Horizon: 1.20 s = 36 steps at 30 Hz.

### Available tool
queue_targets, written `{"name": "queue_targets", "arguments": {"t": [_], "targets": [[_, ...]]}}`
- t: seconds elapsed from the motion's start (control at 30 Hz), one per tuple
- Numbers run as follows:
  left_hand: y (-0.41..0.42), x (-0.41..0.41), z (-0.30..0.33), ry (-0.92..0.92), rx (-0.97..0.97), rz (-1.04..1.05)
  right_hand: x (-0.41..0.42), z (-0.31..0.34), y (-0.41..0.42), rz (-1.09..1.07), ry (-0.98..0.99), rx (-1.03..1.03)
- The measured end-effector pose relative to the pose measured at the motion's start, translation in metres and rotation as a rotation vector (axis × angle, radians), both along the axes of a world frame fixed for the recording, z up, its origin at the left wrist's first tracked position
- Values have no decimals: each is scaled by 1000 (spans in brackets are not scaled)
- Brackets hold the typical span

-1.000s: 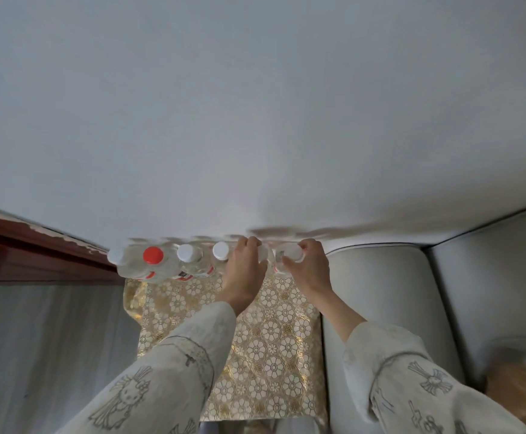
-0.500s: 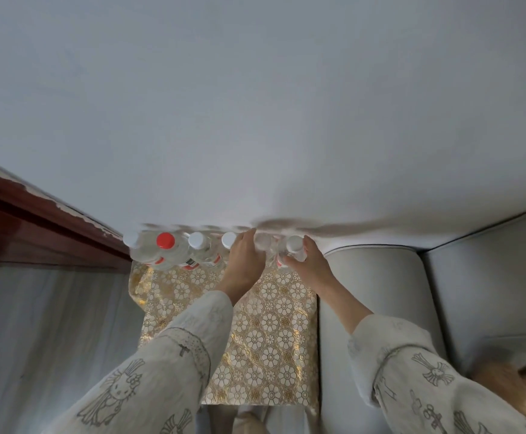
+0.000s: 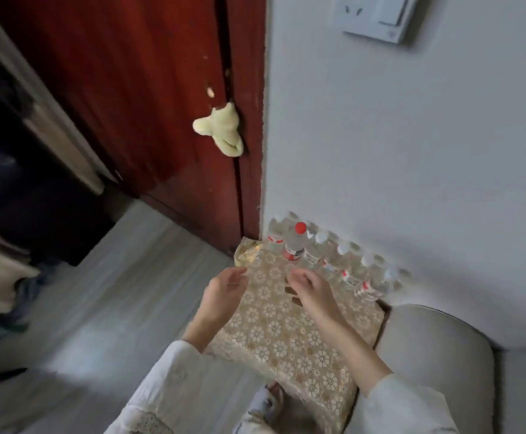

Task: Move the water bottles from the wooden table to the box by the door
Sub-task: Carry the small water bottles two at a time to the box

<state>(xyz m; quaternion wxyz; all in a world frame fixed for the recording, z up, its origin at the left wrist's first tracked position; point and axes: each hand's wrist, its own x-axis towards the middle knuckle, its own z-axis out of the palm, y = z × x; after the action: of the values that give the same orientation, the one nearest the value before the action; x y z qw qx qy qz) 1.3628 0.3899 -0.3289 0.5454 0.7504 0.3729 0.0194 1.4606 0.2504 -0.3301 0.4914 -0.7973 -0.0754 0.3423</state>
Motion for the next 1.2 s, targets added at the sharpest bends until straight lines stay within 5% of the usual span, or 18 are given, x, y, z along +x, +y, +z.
{"name": "queue_targets", "arguments": {"t": [0.27, 0.6, 0.8, 1.2], "targets": [[46, -260, 68, -198, 23, 537, -211, 78, 115, 506, 25, 219], [-40, -593, 111, -317, 140, 1284, -525, 126, 153, 1237, 119, 331], [-100, -731, 114, -328, 222, 1669, -691, 138, 151, 1638, 145, 377], [-132, -981, 117, -344, 352, 2219, -1013, 140, 182, 2112, 360, 383]]}}
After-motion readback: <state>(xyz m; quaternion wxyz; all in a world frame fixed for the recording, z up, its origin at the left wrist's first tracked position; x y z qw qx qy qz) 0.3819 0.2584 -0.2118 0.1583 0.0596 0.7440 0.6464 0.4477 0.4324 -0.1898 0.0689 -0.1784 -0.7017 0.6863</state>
